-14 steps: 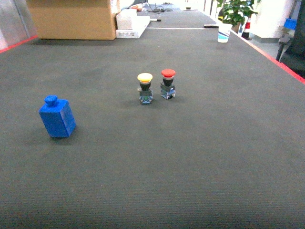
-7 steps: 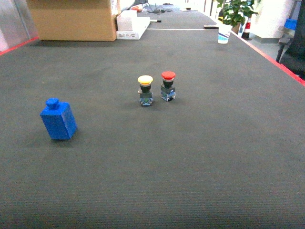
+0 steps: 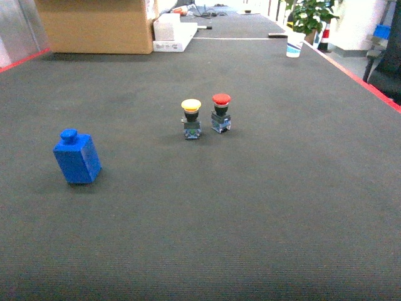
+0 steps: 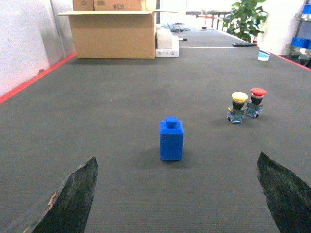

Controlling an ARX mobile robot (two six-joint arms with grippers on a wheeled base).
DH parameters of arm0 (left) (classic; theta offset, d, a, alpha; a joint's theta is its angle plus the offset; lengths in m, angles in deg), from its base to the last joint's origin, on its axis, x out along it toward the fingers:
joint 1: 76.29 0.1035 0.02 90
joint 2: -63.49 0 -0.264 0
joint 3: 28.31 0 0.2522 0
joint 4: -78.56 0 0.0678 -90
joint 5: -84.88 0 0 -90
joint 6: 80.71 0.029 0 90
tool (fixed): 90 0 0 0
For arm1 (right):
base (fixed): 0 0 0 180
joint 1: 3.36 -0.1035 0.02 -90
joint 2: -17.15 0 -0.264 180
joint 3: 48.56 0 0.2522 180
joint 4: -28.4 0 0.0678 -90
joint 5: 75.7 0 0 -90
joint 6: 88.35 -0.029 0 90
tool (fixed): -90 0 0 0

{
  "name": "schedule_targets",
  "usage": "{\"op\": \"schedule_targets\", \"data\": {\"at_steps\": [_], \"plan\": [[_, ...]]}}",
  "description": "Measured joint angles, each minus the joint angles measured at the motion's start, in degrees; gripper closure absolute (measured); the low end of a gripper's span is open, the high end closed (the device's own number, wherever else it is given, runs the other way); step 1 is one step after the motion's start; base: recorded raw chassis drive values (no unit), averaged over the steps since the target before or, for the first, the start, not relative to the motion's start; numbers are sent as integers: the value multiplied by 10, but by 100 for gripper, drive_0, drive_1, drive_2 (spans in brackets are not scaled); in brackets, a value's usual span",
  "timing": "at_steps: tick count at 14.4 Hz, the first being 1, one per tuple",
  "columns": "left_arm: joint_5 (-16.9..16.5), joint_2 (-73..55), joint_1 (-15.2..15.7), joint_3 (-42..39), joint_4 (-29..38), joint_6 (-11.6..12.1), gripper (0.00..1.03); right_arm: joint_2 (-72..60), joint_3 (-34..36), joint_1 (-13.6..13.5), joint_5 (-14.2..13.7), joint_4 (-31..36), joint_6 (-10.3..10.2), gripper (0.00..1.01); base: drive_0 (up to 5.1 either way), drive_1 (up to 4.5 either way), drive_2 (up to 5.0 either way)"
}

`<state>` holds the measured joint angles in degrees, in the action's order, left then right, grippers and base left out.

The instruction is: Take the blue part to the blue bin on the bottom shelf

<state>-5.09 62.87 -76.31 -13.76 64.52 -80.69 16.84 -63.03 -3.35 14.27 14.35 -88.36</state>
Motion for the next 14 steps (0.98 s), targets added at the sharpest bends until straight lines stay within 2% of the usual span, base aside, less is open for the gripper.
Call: {"op": "schedule_targets", "data": {"at_steps": [5, 6, 7, 8, 9, 10, 11, 12, 13, 14], "plan": [[0, 0, 0, 0, 0, 0, 5, 0, 0, 0, 0, 0, 0, 3, 0, 0, 0], [59, -9, -19, 3, -21, 0, 5, 0, 0, 0, 0, 0, 0, 3, 0, 0, 0], [119, -45, -13, 2, -2, 0, 5, 0, 0, 0, 1, 0, 0, 3, 0, 0, 0], [135, -90, 17, 1, 40, 0, 5, 0, 0, 0, 0, 0, 0, 3, 0, 0, 0], [128, -138, 14, 1, 95, 0, 5, 0, 0, 0, 0, 0, 0, 3, 0, 0, 0], [113, -224, -5, 1, 179, 0, 5, 0, 0, 0, 0, 0, 0, 3, 0, 0, 0], [89, -361, -25, 1, 311, 0, 5, 0, 0, 0, 0, 0, 0, 3, 0, 0, 0], [77, -508, -29, 6, 452, 0, 5, 0, 0, 0, 0, 0, 0, 3, 0, 0, 0], [74, -663, -32, 26, 594, -2, 5, 0, 0, 0, 0, 0, 0, 3, 0, 0, 0], [76, -817, -37, 69, 702, -3, 5, 0, 0, 0, 0, 0, 0, 3, 0, 0, 0]]}}
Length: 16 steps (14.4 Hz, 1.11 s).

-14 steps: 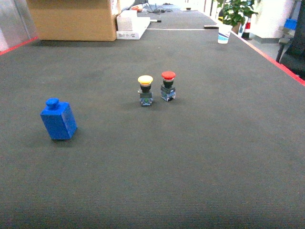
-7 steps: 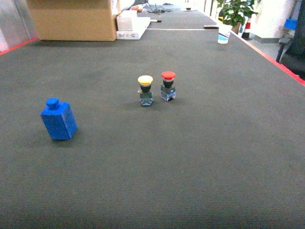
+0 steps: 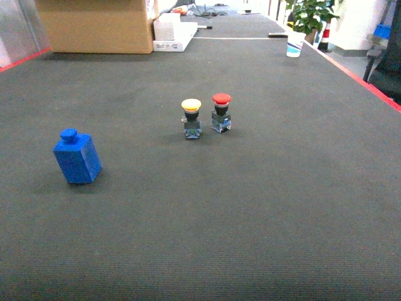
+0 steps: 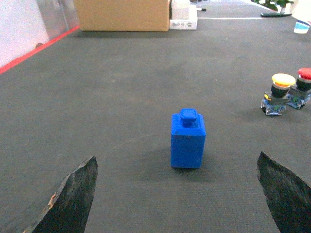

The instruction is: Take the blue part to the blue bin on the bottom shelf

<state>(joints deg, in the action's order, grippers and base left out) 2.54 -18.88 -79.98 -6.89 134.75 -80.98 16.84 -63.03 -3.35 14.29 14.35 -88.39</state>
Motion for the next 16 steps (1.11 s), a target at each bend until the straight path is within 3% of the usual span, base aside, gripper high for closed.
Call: {"op": "schedule_targets", "data": {"at_steps": [1, 4, 16], "plan": [[2, -104, -1, 38, 38, -5, 5, 0, 0, 0, 0, 0, 0, 3, 0, 0, 0], [4, -265, 5, 105, 34, -10, 5, 0, 0, 0, 0, 0, 0, 3, 0, 0, 0], [13, -379, -10, 291, 37, -7, 5, 0, 0, 0, 0, 0, 0, 3, 0, 0, 0]]}}
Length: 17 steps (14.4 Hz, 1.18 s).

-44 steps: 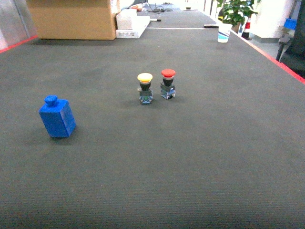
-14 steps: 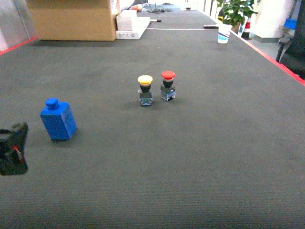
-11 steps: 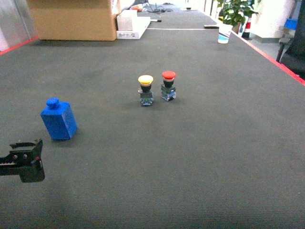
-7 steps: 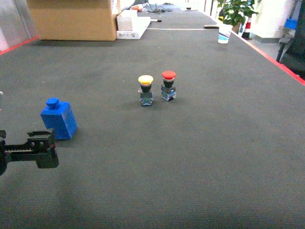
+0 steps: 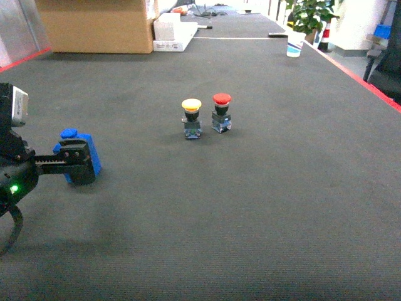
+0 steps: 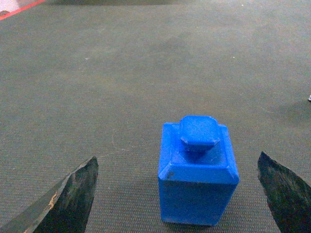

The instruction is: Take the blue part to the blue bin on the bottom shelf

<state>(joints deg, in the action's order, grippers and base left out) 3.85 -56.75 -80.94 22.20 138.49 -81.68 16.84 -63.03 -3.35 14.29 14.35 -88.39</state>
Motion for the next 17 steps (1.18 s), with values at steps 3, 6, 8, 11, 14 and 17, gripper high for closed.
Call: {"op": "schedule_targets", "data": {"at_steps": [3, 6, 8, 11, 14, 17], "plan": [[0, -24, 1, 34, 0, 7, 5, 0, 0, 0, 0, 0, 0, 3, 0, 0, 0], [2, -36, 1, 52, 0, 10, 5, 0, 0, 0, 0, 0, 0, 3, 0, 0, 0], [2, -40, 1, 60, 0, 10, 5, 0, 0, 0, 0, 0, 0, 3, 0, 0, 0], [2, -41, 2, 68, -22, 12, 28, 0, 0, 0, 0, 0, 0, 3, 0, 0, 0], [2, -40, 3, 69, -39, 12, 57, 0, 0, 0, 0, 0, 0, 3, 0, 0, 0], [-5, -26, 5, 66, -54, 12, 58, 0, 0, 0, 0, 0, 0, 3, 0, 0, 0]]}}
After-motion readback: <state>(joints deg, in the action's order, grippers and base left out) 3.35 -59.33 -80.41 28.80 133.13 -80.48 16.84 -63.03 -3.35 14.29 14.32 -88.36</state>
